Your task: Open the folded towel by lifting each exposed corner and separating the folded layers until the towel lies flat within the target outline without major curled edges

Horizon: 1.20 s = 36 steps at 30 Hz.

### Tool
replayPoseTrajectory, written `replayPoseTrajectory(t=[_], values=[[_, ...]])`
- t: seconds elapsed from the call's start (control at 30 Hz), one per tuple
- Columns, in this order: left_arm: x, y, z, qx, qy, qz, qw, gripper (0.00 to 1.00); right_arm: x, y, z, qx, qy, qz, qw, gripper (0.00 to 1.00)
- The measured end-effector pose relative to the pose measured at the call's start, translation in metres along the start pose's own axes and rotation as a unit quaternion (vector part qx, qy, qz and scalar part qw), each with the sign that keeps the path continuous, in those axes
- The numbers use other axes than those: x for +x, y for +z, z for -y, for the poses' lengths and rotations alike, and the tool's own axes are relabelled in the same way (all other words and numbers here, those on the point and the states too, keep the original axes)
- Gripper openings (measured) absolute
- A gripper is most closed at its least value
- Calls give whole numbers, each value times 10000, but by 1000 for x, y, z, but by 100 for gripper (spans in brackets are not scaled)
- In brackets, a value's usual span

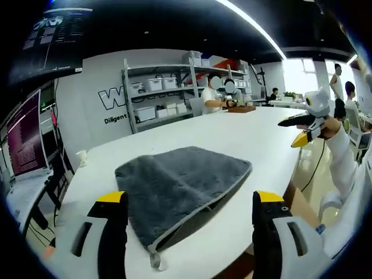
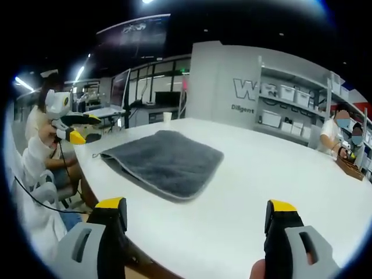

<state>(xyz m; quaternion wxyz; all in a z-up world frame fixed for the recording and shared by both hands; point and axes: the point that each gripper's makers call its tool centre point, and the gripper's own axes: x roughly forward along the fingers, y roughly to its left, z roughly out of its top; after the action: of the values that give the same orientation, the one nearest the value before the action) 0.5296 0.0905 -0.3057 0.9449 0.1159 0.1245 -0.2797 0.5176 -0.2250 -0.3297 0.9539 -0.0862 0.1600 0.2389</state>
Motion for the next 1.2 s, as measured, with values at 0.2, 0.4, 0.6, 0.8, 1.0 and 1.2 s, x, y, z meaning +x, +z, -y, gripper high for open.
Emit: replayPoseTrajectory(t=[0.2, 0.4, 0.6, 0.8, 1.0, 1.2], values=[[4, -4, 0, 34, 23, -134, 9999, 99, 0, 1, 0, 52, 24, 28, 10000, 99], [12, -3, 4, 138, -34, -183, 9997, 100, 0, 2, 1, 76, 32, 64, 9999, 99], [32, -1, 15, 731, -30, -350, 9967, 100, 0, 2, 2, 91, 32, 63, 9999, 99], [66, 19, 43, 1104, -150, 118, 9937, 100, -1, 1, 4, 96, 16, 45, 9999, 99], [105, 24, 79, 1520, -404, 129, 9875, 99, -5, 2, 11, 161, -72, 92, 9998, 99], [138, 26, 109, 1976, -479, 84, 9791, 99, -7, 3, 14, 183, -118, 120, 9997, 99]])
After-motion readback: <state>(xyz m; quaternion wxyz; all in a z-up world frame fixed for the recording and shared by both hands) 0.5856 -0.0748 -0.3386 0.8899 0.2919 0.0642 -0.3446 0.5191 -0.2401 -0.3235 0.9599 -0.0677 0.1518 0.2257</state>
